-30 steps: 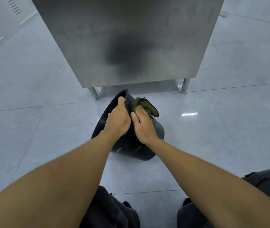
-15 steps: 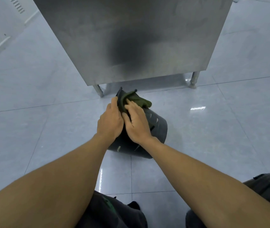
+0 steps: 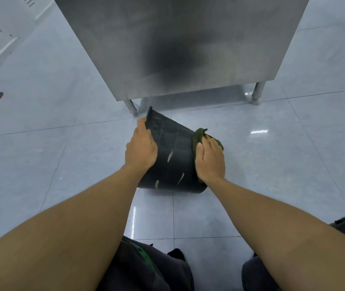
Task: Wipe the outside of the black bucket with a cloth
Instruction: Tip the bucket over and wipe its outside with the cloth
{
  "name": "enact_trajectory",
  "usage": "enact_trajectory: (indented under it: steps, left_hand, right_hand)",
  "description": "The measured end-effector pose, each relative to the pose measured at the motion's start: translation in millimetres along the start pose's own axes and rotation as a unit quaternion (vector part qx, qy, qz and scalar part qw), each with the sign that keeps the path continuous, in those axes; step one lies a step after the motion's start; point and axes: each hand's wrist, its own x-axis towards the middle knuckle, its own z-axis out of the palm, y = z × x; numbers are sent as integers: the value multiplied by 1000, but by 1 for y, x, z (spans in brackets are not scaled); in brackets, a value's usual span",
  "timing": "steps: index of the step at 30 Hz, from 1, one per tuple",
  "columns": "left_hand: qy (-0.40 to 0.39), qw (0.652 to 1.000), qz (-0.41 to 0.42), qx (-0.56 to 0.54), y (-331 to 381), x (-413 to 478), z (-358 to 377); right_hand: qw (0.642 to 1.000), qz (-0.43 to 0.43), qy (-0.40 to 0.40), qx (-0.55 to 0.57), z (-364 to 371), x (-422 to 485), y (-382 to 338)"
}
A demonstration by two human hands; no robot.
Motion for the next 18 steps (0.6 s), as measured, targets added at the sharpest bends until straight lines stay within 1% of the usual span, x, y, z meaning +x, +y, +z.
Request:
enact_trajectory:
  steps: [3, 5, 7, 9, 11, 12, 15, 16, 18]
  left_hand:
    - [-6, 1000, 16, -7, 5, 0, 3]
    - [-8, 1000, 21, -13, 5, 0, 5]
    - [-17, 999, 25, -25, 4, 3, 4]
    - [-29, 998, 41, -45, 8, 6, 5]
    - [-27, 996, 61, -51, 13, 9, 5]
    - [-21, 996, 70, -43, 15, 10, 5]
    - [-5, 996, 88, -29, 14, 10, -1]
    - [-5, 995, 87, -38, 13, 10, -3]
    - [0, 996, 57, -70, 12, 9, -4]
  right_hand:
    - [997, 65, 25, 21, 0, 1, -3]
    - [995, 84, 32, 36, 3, 0, -13]
    - [997, 42, 9, 57, 4, -3, -30]
    - [995, -48, -31, 80, 2, -6, -53]
    - [983, -148, -63, 86, 2, -9, -77]
    - [977, -180, -74, 87, 3, -11, -85]
    - [968, -225, -86, 74, 6, -13, -79]
    - [969, -225, -80, 62, 7, -14, -69]
    - [979, -187, -59, 54, 7, -13, -49]
